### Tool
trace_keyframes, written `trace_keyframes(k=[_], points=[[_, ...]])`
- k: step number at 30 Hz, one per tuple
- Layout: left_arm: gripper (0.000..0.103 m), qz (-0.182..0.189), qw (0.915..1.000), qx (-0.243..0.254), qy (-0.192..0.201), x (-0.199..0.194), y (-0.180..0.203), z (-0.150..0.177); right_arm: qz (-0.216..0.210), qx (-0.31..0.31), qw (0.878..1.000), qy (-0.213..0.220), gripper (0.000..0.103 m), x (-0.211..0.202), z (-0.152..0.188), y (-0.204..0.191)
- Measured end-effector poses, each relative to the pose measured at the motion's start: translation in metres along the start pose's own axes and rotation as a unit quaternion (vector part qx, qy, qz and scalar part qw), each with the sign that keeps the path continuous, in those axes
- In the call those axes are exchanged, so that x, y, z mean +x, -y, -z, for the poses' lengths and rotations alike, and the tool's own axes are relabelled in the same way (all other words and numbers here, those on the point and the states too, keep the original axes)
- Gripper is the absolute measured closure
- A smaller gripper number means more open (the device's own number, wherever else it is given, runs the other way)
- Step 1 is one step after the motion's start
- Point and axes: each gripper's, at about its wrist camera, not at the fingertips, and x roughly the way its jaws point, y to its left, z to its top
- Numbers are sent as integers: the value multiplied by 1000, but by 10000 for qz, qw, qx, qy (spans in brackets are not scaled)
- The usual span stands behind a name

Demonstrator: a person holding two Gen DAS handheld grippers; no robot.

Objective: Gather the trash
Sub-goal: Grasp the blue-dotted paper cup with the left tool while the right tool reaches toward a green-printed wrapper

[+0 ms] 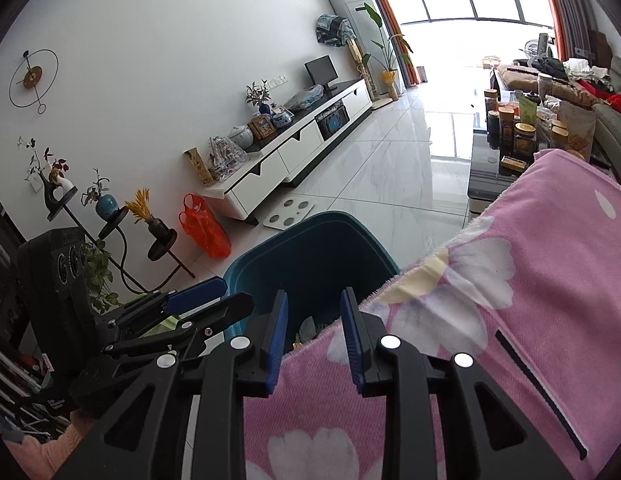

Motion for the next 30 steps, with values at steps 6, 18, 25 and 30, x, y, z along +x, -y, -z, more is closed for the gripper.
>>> trace_keyframes(k=[6,18,25,30], points=[[44,582,9961,605,259,-25,58,3,255,-121,9981,543,73,-66,17,11],[43,2115,9637,1616,-212,-9,196,28,1384,702,9811,1152,70,-178,86,77],[43,2646,9432,1949,-493,12,262,38,2110,1378,9579,1375,68,-226,118,129],[45,2887,9338,1978,-742,32,289,35,2424,1690,9452,1387,68,-237,131,157]])
